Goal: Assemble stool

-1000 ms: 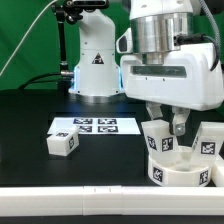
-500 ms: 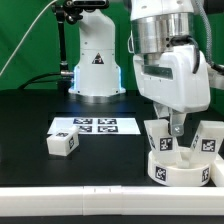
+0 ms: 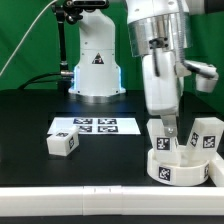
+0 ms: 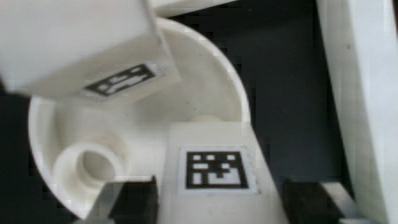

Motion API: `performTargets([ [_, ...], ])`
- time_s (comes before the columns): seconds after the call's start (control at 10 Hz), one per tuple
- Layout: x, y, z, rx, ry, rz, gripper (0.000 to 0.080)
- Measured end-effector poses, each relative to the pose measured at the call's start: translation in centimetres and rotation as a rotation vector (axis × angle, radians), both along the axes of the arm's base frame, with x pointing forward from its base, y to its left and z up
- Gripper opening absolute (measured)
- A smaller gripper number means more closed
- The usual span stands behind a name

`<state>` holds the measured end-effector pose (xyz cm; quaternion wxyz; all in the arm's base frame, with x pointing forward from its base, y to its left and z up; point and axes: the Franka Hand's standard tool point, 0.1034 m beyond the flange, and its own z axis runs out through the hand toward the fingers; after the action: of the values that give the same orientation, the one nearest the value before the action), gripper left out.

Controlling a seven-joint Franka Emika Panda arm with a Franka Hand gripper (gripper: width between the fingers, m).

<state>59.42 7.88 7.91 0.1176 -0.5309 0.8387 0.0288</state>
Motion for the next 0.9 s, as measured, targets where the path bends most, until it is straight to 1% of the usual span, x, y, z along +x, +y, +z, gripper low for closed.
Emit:
performTargets([
  [0.3,-0.2,1.1,-0.2,0.067,0.015,-0.276,0.0337],
  [0.4,-0.2,1.1,-0.1,0.084,0.016,-0.295,0.0337],
  [0.5,-0.1,1.0,-0.1,0.093,0.018,-0.316,0.0337],
  [0.7,-0.1,1.2,0.0,0.089,0.012,-0.282,0.0338],
  [0.8,0.1,1.2,0.8,0.091,0.002,-0.242,0.0504],
  [0.9,0.4,1.3,1.7,0.089,-0.019,-0.201,0.0618],
])
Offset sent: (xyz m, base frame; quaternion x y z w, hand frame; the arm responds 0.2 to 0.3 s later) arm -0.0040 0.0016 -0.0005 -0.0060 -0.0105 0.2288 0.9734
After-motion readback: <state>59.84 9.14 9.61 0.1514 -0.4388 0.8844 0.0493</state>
